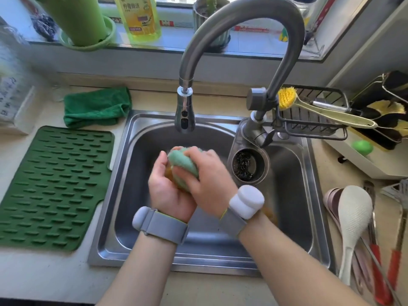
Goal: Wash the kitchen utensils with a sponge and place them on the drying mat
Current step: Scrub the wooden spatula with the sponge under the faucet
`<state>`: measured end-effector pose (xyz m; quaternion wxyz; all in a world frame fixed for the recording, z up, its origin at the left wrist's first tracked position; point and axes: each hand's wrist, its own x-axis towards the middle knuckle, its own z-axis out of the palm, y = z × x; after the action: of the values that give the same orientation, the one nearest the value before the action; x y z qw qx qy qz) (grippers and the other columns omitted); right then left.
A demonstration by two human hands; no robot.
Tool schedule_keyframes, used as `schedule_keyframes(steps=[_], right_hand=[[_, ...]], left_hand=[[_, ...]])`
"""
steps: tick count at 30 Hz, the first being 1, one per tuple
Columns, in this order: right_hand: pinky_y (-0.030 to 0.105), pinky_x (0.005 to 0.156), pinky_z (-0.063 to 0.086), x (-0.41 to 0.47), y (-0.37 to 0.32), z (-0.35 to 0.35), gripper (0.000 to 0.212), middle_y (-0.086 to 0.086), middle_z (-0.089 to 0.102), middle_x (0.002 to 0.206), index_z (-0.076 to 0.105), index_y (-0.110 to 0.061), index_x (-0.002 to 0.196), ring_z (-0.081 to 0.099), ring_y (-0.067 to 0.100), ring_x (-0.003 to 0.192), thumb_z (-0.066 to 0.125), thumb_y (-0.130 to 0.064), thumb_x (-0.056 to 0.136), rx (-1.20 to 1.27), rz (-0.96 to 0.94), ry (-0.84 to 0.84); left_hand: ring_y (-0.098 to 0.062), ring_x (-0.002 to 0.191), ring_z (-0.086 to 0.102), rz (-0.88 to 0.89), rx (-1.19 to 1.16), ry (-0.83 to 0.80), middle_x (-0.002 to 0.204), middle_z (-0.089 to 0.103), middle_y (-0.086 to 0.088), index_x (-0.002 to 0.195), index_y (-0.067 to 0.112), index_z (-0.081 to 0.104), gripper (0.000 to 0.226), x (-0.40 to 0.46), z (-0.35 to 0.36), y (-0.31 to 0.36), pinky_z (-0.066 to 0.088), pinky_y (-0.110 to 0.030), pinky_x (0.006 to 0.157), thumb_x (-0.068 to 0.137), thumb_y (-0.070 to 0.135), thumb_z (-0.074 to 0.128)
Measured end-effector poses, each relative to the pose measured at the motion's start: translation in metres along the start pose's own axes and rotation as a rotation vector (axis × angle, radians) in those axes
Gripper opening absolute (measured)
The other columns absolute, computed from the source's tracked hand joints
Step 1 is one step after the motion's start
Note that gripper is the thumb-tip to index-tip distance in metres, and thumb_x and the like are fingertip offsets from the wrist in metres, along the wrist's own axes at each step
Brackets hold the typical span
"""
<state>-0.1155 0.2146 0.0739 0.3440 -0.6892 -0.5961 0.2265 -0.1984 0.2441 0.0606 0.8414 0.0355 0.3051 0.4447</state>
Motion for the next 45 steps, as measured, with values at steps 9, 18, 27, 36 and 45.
schedule_keyframes(steps=[9, 18, 27, 36, 45], right_hand=[[0.048, 0.074, 0.045, -0.006, -0.001, 0.006, 0.034, 0.007, 0.064, 0.086, 0.058, -0.014, 0.098, 0.049, 0.033, 0.08, 0.045, -0.043, 0.086, -0.156, 0.034, 0.05], [0.044, 0.078, 0.04, 0.007, -0.021, 0.012, 0.028, 0.0, 0.063, 0.095, 0.057, -0.021, 0.096, 0.049, 0.029, 0.088, 0.042, -0.042, 0.087, -0.115, -0.035, -0.014], [0.038, 0.065, 0.034, -0.032, -0.001, 0.013, 0.03, 0.001, 0.062, 0.079, 0.052, -0.019, 0.088, 0.05, 0.031, 0.075, 0.037, -0.045, 0.088, -0.298, 0.151, 0.103], [0.038, 0.065, 0.032, -0.025, 0.012, 0.007, 0.043, 0.003, 0.063, 0.083, 0.058, -0.016, 0.093, 0.05, 0.032, 0.075, 0.03, -0.048, 0.086, -0.341, 0.156, 0.127], [0.041, 0.07, 0.035, -0.06, 0.076, -0.027, 0.036, 0.008, 0.064, 0.092, 0.054, -0.017, 0.096, 0.052, 0.035, 0.082, 0.037, -0.047, 0.089, -0.42, 0.397, 0.073]], left_hand=[[-0.035, 0.114, 0.055, -0.057, -0.021, 0.046, 0.112, 0.065, -0.014, 0.086, 0.014, 0.06, 0.045, -0.004, -0.002, 0.002, 0.034, -0.05, 0.111, 0.096, 0.05, 0.037], [-0.031, 0.1, 0.064, 0.016, 0.034, 0.022, 0.109, 0.065, -0.015, 0.102, 0.013, 0.062, 0.055, -0.004, 0.0, 0.0, 0.047, -0.041, 0.095, 0.095, 0.057, 0.031], [-0.036, 0.096, 0.064, 0.092, 0.025, 0.087, 0.097, 0.068, -0.009, 0.078, 0.016, 0.058, 0.051, 0.007, -0.002, 0.018, 0.043, -0.053, 0.096, 0.094, 0.059, 0.035], [-0.031, 0.091, 0.066, 0.17, -0.007, 0.078, 0.078, 0.059, -0.001, 0.078, 0.019, 0.057, 0.046, 0.009, -0.003, 0.032, 0.049, -0.051, 0.092, 0.094, 0.057, 0.037], [-0.027, 0.082, 0.062, 0.276, -0.012, 0.143, 0.076, 0.053, 0.002, 0.076, 0.021, 0.058, 0.036, 0.015, -0.007, 0.05, 0.047, -0.05, 0.094, 0.095, 0.046, 0.04]])
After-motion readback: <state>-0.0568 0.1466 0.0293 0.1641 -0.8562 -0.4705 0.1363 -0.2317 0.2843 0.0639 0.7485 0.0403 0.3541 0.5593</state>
